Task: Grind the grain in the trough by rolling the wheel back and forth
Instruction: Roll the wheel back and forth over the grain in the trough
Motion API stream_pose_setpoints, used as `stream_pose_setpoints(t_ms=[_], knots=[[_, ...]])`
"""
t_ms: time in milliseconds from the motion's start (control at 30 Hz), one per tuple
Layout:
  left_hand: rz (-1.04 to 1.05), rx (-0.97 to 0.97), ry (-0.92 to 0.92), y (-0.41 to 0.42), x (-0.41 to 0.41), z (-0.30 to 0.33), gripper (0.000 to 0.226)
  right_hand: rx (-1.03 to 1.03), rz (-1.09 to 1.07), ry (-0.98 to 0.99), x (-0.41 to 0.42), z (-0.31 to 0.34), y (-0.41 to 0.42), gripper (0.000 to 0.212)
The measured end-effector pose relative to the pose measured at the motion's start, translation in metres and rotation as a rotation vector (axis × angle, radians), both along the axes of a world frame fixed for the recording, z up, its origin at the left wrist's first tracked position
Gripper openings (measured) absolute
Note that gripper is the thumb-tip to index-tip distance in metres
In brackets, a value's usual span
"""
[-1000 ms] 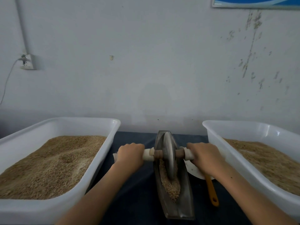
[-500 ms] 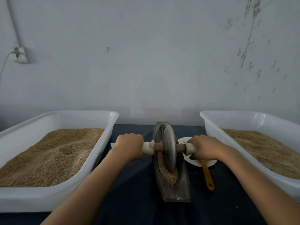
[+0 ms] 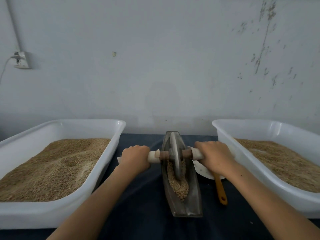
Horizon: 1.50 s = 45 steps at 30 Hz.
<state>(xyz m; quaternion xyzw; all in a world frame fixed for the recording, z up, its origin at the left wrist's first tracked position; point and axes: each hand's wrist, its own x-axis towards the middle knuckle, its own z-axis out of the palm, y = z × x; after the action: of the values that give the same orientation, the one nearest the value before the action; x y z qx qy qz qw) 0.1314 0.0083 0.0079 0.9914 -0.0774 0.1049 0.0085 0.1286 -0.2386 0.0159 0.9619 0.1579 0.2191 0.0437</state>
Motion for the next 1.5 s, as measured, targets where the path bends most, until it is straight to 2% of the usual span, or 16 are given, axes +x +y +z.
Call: stream_pose_setpoints(t_ms=[200,300,433,600,667,800,967,1133,1200,1367,1500], knots=[[-0.008,0.069,0.14,-0.001,-0.004,0.011,0.034,-0.063,-0.024,0.349,-0.003,0.016,-0.006,0.011],[-0.011,0.072,0.196,0.0,-0.004,0.014,0.039,-0.052,-0.019,0.432,-0.005,0.021,-0.006,0.012],[0.0,0.055,0.153,0.0,-0.002,0.01,0.033,-0.044,-0.015,0.368,-0.006,0.018,-0.003,0.011],[0.045,0.021,-0.055,-0.005,-0.002,0.002,0.015,0.023,0.008,0.056,-0.003,0.002,-0.001,0.019],[0.056,0.023,-0.09,-0.006,-0.002,0.001,0.015,0.051,0.02,0.008,-0.001,-0.003,-0.002,0.022],[0.04,0.075,-0.07,-0.006,-0.003,0.004,0.022,0.058,0.014,0.125,0.002,-0.002,-0.007,0.019],[0.006,0.126,0.093,-0.003,-0.006,0.014,0.034,-0.026,-0.007,0.374,0.0,0.012,-0.009,0.018],[0.009,0.142,0.125,-0.003,-0.007,0.015,0.037,-0.025,-0.014,0.455,-0.002,0.017,-0.008,0.013],[0.018,0.135,0.068,-0.005,-0.006,0.014,0.031,-0.02,-0.017,0.414,-0.001,0.014,-0.007,0.012],[0.014,0.087,-0.112,-0.007,-0.002,0.006,0.018,0.076,-0.002,0.16,0.005,-0.004,-0.008,0.017],[0.003,0.047,-0.159,-0.005,-0.001,0.0,0.016,0.101,0.009,0.026,0.008,-0.012,-0.008,0.026]])
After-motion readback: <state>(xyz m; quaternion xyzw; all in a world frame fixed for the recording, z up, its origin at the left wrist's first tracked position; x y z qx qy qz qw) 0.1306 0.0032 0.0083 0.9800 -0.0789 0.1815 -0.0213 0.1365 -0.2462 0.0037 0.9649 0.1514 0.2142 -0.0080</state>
